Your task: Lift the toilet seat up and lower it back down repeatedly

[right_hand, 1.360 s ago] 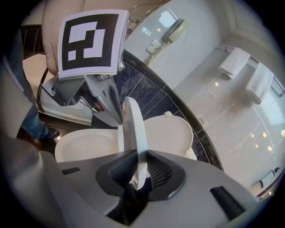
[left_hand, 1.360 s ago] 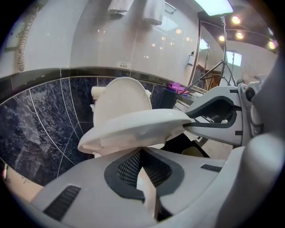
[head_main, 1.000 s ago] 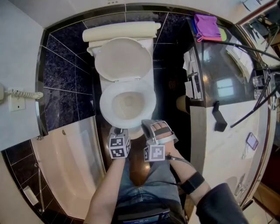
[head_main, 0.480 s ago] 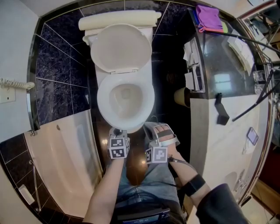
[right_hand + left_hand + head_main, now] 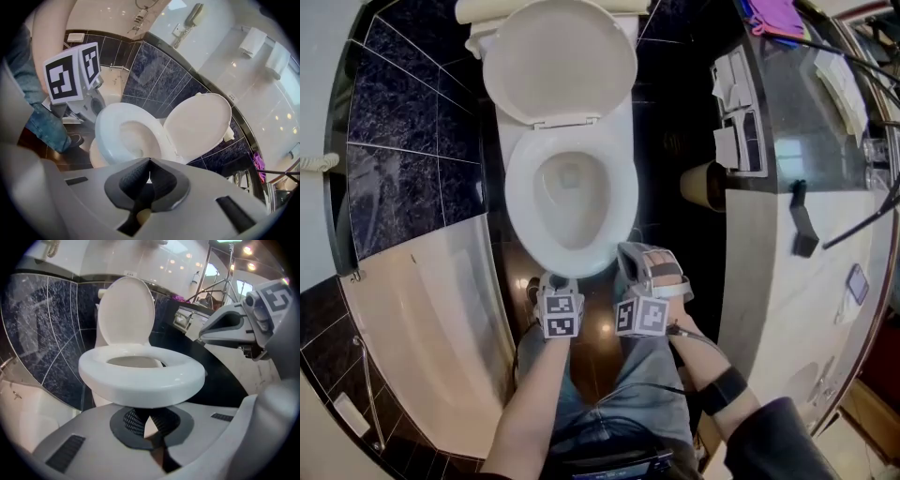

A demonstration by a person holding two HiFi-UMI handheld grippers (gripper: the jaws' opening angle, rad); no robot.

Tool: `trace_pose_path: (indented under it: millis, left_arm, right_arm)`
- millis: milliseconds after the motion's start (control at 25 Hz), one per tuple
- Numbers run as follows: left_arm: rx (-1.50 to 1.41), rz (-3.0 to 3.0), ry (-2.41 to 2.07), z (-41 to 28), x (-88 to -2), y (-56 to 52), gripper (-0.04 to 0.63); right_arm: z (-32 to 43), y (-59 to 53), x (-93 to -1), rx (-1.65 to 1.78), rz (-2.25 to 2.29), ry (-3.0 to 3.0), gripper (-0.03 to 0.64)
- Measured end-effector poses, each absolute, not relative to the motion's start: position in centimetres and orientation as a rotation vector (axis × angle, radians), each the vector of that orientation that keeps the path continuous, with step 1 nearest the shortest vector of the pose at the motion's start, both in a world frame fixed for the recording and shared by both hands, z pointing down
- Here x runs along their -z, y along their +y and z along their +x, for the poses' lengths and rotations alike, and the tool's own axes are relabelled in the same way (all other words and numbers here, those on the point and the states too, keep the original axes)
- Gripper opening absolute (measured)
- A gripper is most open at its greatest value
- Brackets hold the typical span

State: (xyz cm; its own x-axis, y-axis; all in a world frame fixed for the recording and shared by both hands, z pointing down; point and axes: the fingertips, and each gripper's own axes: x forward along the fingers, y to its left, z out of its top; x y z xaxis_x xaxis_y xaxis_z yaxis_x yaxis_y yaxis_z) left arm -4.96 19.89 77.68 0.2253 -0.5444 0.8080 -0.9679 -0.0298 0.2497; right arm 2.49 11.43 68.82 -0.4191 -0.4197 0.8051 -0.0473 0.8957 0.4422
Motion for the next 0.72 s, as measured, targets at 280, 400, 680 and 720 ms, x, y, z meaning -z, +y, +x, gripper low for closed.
trace_pose_path:
  millis: [280,400,680,720]
  left_arm:
    - [-0.709,1.645,-1.356,-4.0,-83.0,22.1,0.000]
    - [-0.723,1.610,-1.328,-3.8,-84.5,22.9,0.000]
    - [-0.764,1.514,-1.278,-3.6,-87.8,26.4,0.000]
    - [-0.767,1.509,-1.269,-3.6,-88.0,27.0,0.000]
  right_arm:
    - [2.4,11.8,-72.4,0.361,0.388,-1.960,0.017]
    - [2.4,12.5,-73.0,0.338,0.384,-1.954,0.017]
    - [2.4,12.2,-74.4,0.334,0.391,-1.947,0.017]
    - [2.3,12.1,-74.7,0.332,0.393,-1.945,0.017]
